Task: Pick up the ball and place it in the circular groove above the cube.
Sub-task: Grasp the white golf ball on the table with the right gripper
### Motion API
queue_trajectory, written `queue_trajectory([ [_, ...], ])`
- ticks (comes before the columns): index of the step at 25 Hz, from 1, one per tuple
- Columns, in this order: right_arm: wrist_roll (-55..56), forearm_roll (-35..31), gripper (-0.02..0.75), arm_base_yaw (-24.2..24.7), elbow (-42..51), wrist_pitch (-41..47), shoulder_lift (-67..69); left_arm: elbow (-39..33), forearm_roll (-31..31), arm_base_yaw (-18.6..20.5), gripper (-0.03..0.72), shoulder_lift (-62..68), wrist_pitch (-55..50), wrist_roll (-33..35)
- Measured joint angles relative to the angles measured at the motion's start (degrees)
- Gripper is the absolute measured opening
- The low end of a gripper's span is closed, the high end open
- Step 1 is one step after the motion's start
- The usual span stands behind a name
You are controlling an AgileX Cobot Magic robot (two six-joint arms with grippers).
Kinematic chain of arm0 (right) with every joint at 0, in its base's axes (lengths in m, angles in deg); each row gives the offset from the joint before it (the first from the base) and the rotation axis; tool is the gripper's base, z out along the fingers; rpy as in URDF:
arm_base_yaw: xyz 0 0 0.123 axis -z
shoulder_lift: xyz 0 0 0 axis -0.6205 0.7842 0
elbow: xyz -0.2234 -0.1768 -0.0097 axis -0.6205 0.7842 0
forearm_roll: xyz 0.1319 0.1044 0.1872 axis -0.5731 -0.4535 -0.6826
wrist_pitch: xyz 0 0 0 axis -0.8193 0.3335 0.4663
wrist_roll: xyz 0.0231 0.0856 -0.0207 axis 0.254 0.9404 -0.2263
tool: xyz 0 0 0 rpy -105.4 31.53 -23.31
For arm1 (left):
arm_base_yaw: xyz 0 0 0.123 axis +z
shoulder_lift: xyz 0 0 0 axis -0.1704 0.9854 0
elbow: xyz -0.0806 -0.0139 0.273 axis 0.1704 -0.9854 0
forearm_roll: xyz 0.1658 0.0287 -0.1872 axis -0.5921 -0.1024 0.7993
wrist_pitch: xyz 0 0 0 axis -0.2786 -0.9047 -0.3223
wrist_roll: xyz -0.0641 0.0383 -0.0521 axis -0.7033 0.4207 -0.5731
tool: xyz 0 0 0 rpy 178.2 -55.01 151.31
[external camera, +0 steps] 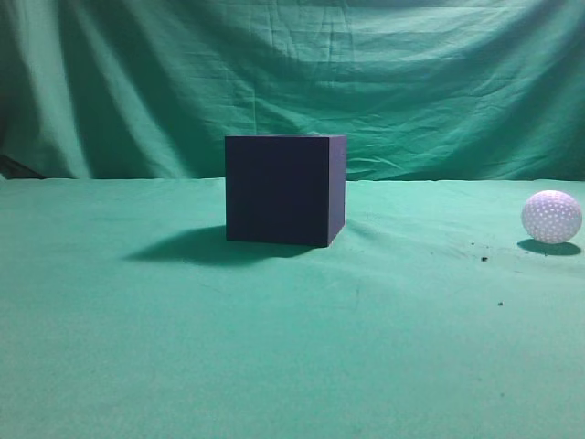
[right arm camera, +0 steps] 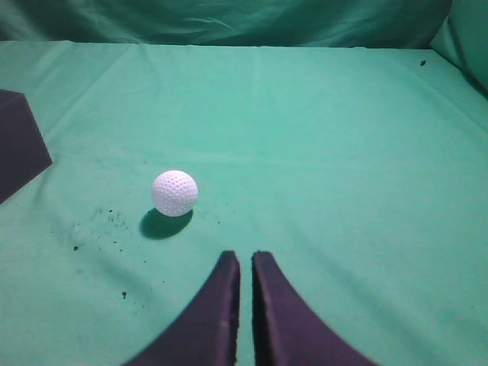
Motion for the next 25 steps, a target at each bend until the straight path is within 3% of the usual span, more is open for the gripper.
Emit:
queue_trajectory([
  [20,-0.1,0.1,0.0,0.0,0.0,0.0,0.0,0.0,0.0,0.0,0.0,0.0,0.0,0.0],
  [25,-0.1,-1.9,0.0,0.0,0.0,-9.2,0.0,0.0,0.0,0.0,0.0,0.0,0.0,0.0],
])
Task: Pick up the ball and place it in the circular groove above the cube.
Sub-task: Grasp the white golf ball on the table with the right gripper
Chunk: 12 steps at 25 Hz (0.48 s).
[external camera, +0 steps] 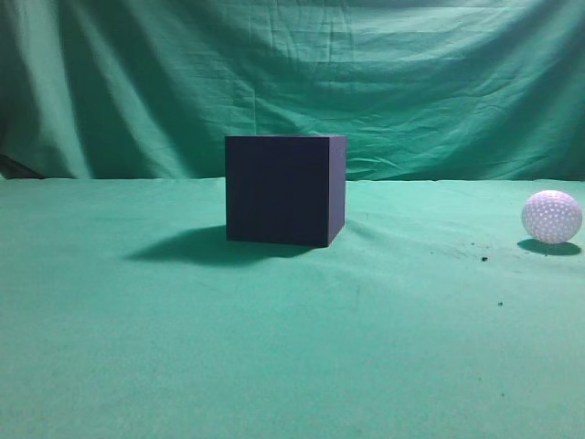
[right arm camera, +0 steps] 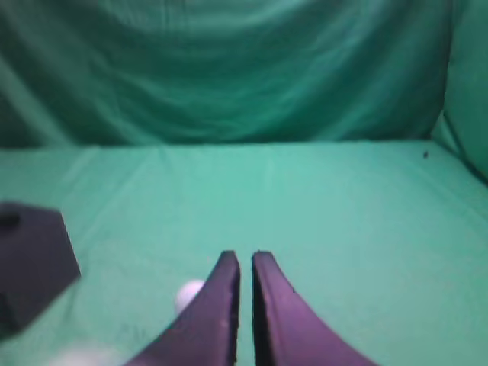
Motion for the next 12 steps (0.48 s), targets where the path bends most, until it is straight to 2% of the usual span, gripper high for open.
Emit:
queue_trajectory([
  [4,0.2,-4.8,0.0,0.0,0.0,-12.0,0.0,0.0,0.0,0.0,0.0,0.0,0.0,0.0],
  [6,0.6,-5.5,0.0,0.0,0.0,-14.1,0.0,0.0,0.0,0.0,0.0,0.0,0.0,0.0],
  [9,0.7,-5.8,0.0,0.0,-1.2,-11.0,0.0,0.0,0.0,0.0,0.0,0.0,0.0,0.0],
  [12,0.2,-5.8,0.0,0.0,-6.6,-6.7,3.7,0.0,0.0,0.0,0.0,0.0,0.0,0.0],
])
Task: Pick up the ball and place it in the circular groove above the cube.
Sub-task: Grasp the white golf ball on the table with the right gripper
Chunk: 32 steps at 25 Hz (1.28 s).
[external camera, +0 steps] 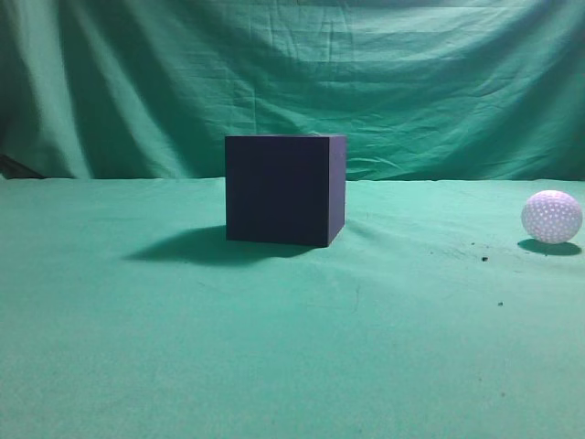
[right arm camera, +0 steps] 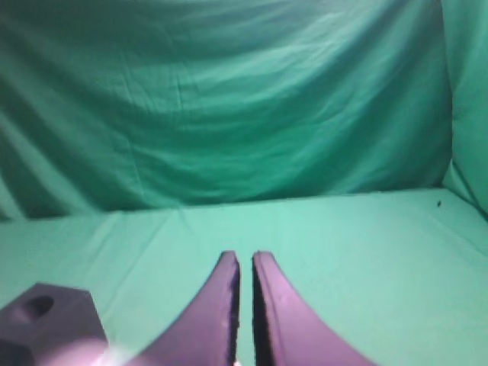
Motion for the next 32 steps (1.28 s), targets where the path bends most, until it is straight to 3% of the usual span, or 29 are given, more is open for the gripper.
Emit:
queue_trajectory([
  [12,-0.6,-1.2,0.0,0.0,-19.7,27.1,37.1,0.0,0.0,0.0,0.0,0.0,0.0,0.0],
  [19,-7.4,-2.5,0.0,-1.5,-26.9,34.0,50.6,0.0,0.0,0.0,0.0,0.0,0.0,0.0],
  [26,-8.1,-0.7,0.0,-12.2,-34.5,35.1,61.4,0.0,0.0,0.0,0.0,0.0,0.0,0.0],
  [29,-8.1,1.3,0.0,-13.9,-37.9,35.1,66.7,0.0,0.0,0.0,0.0,0.0,0.0,0.0],
  [30,-8.1,1.8,0.047,-14.0,-39.1,35.1,68.5,0.0,0.0,0.0,0.0,0.0,0.0,0.0],
  [31,-8.1,2.3,0.047,-14.0,-40.1,35.1,70.3,0.0,0.0,0.0,0.0,0.0,0.0,0.0],
  [32,-8.1,2.7,0.118,-14.0,-41.2,35.0,71.8,0.0,0.0,0.0,0.0,0.0,0.0,0.0],
])
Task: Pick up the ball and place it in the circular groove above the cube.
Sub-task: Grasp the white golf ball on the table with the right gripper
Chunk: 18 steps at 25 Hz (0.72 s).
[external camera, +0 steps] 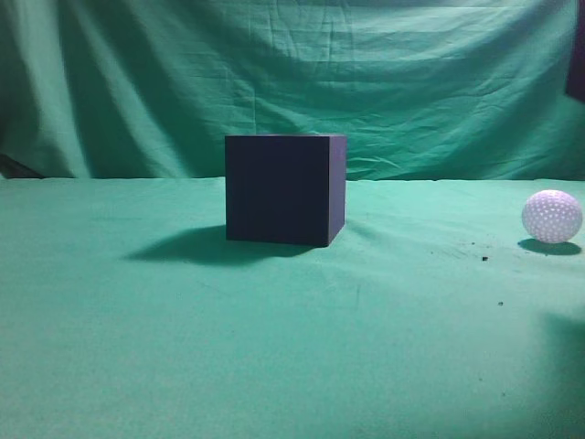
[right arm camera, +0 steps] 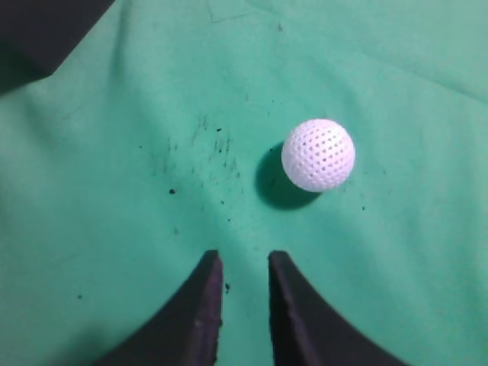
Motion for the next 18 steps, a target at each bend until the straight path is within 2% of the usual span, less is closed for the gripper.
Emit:
queue_trajectory([
  [1,0.0,0.4,0.161,0.0,-1.1,0.0,1.7,0.0,0.0,0.0,0.0,0.0,0.0,0.0],
  [4,2.7,1.4,0.355,0.0,-4.2,0.2,6.6,0.0,0.0,0.0,0.0,0.0,0.0,0.0],
  [7,8.1,2.5,0.498,1.2,-8.3,2.9,11.8,0.0,0.0,0.0,0.0,0.0,0.0,0.0],
  [11,10.0,3.1,0.498,3.4,-12.4,5.4,18.3,0.0,0.0,0.0,0.0,0.0,0.0,0.0],
  [12,10.2,3.1,0.54,3.8,-13.0,5.4,19.7,0.0,0.0,0.0,0.0,0.0,0.0,0.0],
  [18,10.4,3.4,0.524,5.3,-13.7,2.0,25.7,0.0,0.0,0.0,0.0,0.0,0.0,0.0],
])
